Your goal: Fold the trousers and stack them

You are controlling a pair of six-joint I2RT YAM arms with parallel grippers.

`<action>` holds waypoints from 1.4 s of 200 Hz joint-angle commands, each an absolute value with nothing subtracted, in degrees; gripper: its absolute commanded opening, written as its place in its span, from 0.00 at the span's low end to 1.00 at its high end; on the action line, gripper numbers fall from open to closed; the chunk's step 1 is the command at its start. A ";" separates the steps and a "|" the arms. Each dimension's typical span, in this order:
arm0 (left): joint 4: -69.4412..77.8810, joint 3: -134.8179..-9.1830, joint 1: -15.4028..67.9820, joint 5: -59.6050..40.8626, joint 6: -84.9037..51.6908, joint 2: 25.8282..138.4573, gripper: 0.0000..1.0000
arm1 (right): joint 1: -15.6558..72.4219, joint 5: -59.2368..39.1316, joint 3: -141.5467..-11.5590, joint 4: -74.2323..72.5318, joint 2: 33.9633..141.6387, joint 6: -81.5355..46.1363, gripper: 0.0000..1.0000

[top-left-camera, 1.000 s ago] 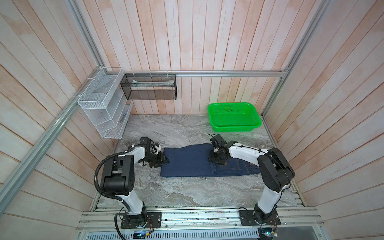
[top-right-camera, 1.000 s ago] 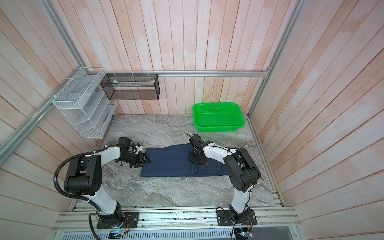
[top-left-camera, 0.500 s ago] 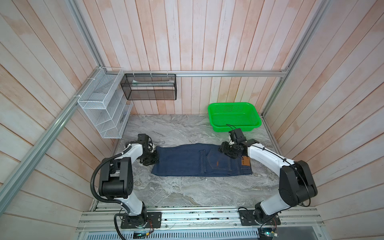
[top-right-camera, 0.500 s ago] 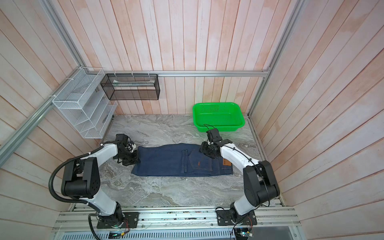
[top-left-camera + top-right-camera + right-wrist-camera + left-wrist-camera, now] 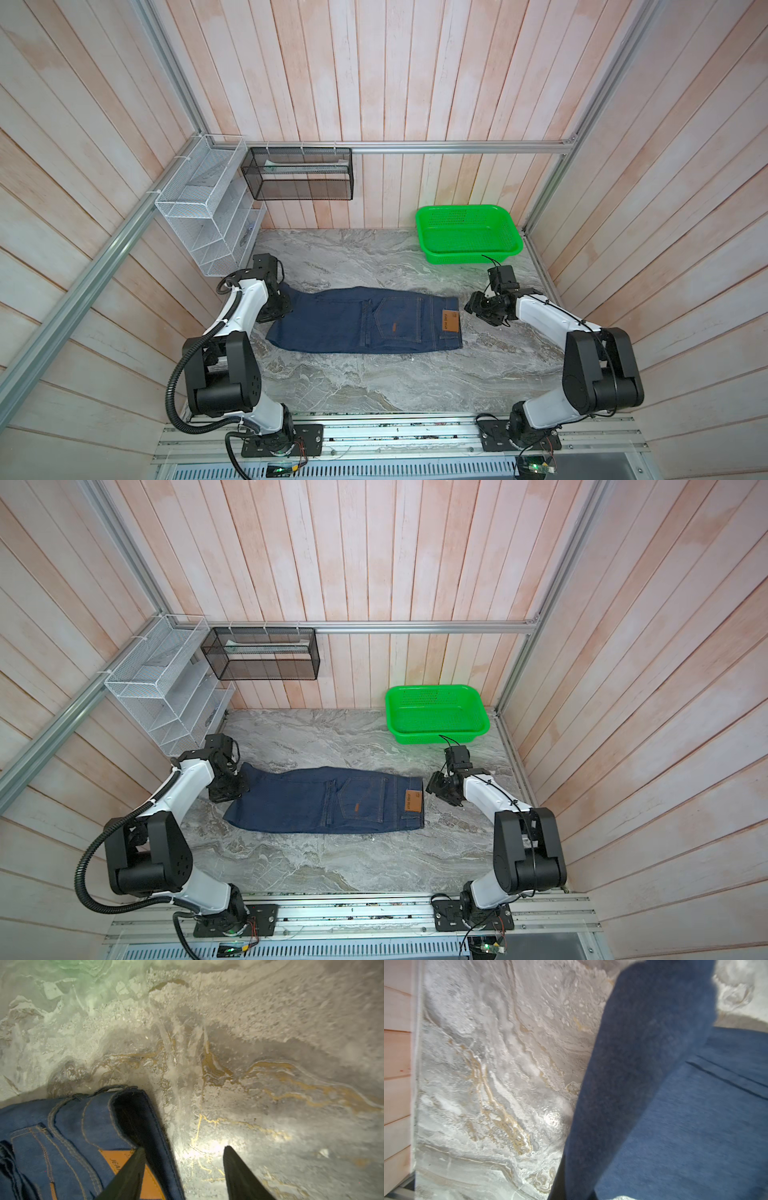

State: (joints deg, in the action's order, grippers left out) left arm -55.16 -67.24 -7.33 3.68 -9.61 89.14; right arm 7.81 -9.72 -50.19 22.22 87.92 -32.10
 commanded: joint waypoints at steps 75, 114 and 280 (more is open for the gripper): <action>-61.60 -73.56 1.77 0.84 -14.34 83.37 0.00 | 7.82 -27.46 -43.30 10.51 92.06 -30.50 0.58; -60.21 -75.10 9.44 -2.33 -20.36 82.08 0.00 | 7.83 -27.94 -41.68 9.08 93.14 -30.76 0.51; -46.90 -91.84 43.10 -8.24 -37.94 105.35 0.00 | 7.82 -28.64 -39.91 8.13 93.94 -30.76 0.34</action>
